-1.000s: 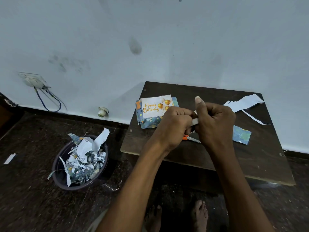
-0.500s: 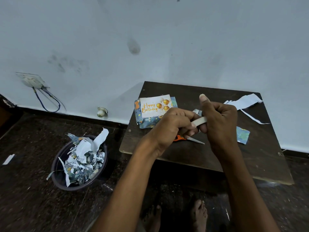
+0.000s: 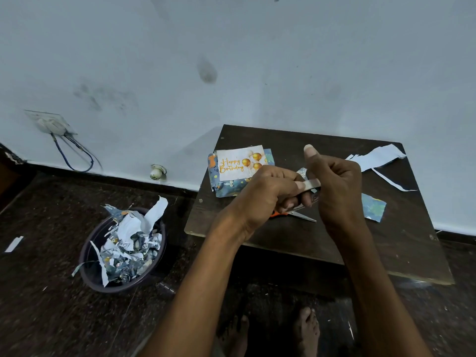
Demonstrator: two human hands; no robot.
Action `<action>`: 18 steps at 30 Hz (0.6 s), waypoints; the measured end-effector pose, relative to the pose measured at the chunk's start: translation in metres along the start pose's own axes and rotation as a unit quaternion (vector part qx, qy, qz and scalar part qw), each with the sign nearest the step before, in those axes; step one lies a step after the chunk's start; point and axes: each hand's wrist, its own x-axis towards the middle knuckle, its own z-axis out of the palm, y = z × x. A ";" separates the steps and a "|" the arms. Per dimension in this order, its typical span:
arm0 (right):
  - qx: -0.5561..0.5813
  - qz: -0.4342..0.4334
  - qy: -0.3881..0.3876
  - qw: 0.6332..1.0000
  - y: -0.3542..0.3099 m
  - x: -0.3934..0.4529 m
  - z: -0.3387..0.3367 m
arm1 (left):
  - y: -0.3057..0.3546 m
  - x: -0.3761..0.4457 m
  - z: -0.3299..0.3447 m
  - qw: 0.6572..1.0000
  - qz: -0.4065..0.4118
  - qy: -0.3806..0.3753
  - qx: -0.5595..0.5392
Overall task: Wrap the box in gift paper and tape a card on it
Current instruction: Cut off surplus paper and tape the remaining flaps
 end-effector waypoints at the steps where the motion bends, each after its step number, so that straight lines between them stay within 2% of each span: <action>1: 0.002 -0.002 -0.006 1.000 -0.001 -0.001 0.001 | 0.000 0.000 0.000 1.000 -0.003 -0.002 -0.002; 4: 0.005 0.041 0.015 0.999 -0.001 -0.001 0.002 | 0.000 0.000 0.000 0.999 -0.002 -0.036 -0.021; 7: 0.096 0.145 0.057 0.983 0.002 0.005 -0.002 | 0.002 -0.001 0.001 0.997 0.009 -0.065 -0.036; 10: 0.157 0.191 0.060 0.967 0.005 0.008 -0.004 | 0.003 0.000 0.002 0.997 0.017 -0.062 -0.039; 14: 0.139 0.150 0.102 0.974 0.005 0.009 -0.001 | 0.001 0.001 0.001 0.999 0.024 -0.021 -0.029; 18: 0.054 0.085 0.069 0.993 0.003 0.004 0.003 | 0.001 0.000 0.002 1.000 0.022 0.007 0.017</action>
